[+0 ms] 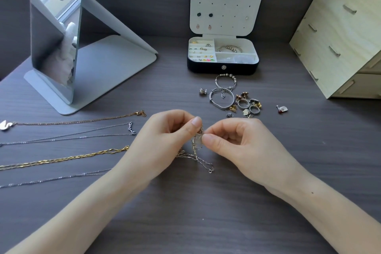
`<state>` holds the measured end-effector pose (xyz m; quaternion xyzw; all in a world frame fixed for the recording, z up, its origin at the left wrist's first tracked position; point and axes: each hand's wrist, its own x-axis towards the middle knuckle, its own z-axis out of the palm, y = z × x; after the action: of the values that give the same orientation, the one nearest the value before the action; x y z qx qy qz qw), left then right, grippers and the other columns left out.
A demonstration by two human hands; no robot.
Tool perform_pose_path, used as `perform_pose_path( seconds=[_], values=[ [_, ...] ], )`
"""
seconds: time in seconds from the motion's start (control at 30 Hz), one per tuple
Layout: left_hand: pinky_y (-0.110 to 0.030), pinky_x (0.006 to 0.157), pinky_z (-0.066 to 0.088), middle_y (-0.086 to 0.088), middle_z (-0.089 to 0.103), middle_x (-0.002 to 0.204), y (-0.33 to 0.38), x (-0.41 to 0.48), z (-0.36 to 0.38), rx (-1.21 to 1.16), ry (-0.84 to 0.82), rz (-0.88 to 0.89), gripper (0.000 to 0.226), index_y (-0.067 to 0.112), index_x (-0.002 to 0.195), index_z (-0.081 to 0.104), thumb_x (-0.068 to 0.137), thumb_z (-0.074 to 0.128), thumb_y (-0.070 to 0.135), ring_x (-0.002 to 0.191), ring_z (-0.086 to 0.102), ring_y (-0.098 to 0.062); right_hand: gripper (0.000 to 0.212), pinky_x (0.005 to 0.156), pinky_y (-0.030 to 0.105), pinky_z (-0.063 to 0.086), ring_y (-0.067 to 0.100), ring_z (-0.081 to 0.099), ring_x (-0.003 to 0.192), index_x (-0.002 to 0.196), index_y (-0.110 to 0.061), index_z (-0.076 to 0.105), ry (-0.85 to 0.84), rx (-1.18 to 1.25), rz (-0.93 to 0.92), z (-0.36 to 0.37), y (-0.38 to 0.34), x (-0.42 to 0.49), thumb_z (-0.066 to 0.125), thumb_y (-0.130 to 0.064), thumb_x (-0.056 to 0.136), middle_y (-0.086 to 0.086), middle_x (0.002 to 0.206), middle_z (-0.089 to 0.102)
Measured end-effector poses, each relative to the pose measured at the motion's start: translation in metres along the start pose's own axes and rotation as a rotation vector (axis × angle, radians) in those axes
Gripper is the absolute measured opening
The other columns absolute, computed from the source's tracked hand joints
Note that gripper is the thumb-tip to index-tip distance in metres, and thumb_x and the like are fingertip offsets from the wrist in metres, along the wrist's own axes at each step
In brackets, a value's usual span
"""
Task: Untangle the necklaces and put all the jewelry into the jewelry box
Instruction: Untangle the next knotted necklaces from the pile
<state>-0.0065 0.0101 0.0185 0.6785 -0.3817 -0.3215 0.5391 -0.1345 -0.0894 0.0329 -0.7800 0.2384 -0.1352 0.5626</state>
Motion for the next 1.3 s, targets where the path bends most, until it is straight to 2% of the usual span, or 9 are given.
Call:
perform_pose_path(
  seconds=[0.2,0.33,0.43,0.53,0.7,0.87,1.0,1.1,1.3],
  values=[
    [-0.017,0.044,0.024,0.013,0.043,0.046,0.005,-0.001,0.001,0.024,0.029,0.018,0.034,0.019,0.062,0.059,0.081,0.064,0.046,0.047,0.030,-0.005,0.017,0.054,0.013,0.037,-0.001,0.046,0.054,0.071,-0.021,0.069,-0.028,0.040,0.017,-0.001,-0.002,-0.001,0.063,-0.027,0.085,-0.007,0.061,0.063],
    [-0.015,0.044,0.026,0.013,0.045,0.045,0.006,-0.002,0.003,0.035,0.027,0.037,0.033,0.021,0.058,0.059,0.084,0.064,0.042,0.045,0.032,-0.003,0.031,0.059,0.017,0.043,0.003,0.055,0.061,0.072,-0.019,0.072,0.000,0.096,0.058,0.003,-0.002,-0.002,0.068,-0.047,0.062,0.000,0.071,0.070],
    [-0.012,0.045,0.028,0.014,0.050,0.046,0.007,-0.003,0.006,0.034,0.023,0.039,0.029,0.017,0.062,0.059,0.088,0.058,0.029,0.044,0.037,0.000,0.021,0.057,0.016,0.043,0.003,0.055,0.059,0.067,-0.018,0.072,0.032,0.103,0.073,0.003,-0.001,-0.001,0.074,-0.038,0.062,0.001,0.068,0.070],
    [-0.010,0.045,0.028,0.016,0.049,0.045,0.008,-0.003,0.005,0.009,0.031,0.043,0.028,0.015,0.063,0.057,0.089,0.057,0.024,0.042,0.039,0.001,0.024,0.054,0.012,0.041,0.000,0.055,0.055,0.072,-0.016,0.073,0.022,0.178,0.092,0.000,0.000,0.000,0.073,-0.034,0.058,-0.002,0.063,0.068],
    [-0.011,0.046,0.027,0.016,0.047,0.047,0.010,-0.003,0.002,-0.050,-0.002,0.057,0.025,0.014,0.066,0.053,0.088,0.053,0.025,0.044,0.036,0.000,0.004,0.053,0.013,0.038,0.001,0.046,0.047,0.071,-0.013,0.070,-0.043,0.255,0.091,-0.005,0.000,0.001,0.070,-0.012,0.076,-0.007,0.054,0.060],
    [-0.011,0.048,0.029,0.016,0.046,0.051,0.008,-0.003,0.001,-0.014,-0.012,0.066,0.026,0.014,0.066,0.054,0.091,0.052,0.023,0.048,0.037,0.001,0.010,0.059,0.019,0.039,0.009,0.043,0.055,0.067,-0.016,0.072,-0.120,0.324,0.092,-0.007,0.002,0.001,0.067,-0.025,0.068,0.001,0.063,0.063],
    [-0.013,0.049,0.029,0.015,0.043,0.051,0.006,-0.002,0.000,0.012,-0.029,0.079,0.031,0.017,0.066,0.054,0.089,0.057,0.037,0.050,0.035,0.000,0.009,0.060,0.020,0.039,0.013,0.042,0.058,0.069,-0.014,0.073,-0.152,0.365,0.106,-0.008,0.004,0.002,0.071,-0.022,0.072,0.004,0.065,0.063],
    [-0.021,0.051,0.028,0.013,0.040,0.053,0.001,0.000,-0.001,0.101,-0.019,0.089,0.029,0.020,0.065,0.055,0.082,0.051,0.042,0.054,0.033,-0.007,0.012,0.059,0.018,0.038,0.008,0.045,0.056,0.068,-0.014,0.070,-0.102,0.261,0.067,-0.007,0.002,0.001,0.068,-0.014,0.080,-0.001,0.062,0.062],
    [-0.026,0.052,0.030,0.009,0.044,0.054,-0.007,0.003,-0.001,0.246,0.017,0.113,0.030,0.021,0.066,0.055,0.082,0.048,0.045,0.053,0.038,-0.010,0.020,0.058,0.008,0.037,-0.001,0.052,0.059,0.068,-0.026,0.063,0.126,-0.305,-0.207,0.004,0.009,-0.001,0.067,-0.017,0.085,-0.012,0.060,0.059]
  ],
)
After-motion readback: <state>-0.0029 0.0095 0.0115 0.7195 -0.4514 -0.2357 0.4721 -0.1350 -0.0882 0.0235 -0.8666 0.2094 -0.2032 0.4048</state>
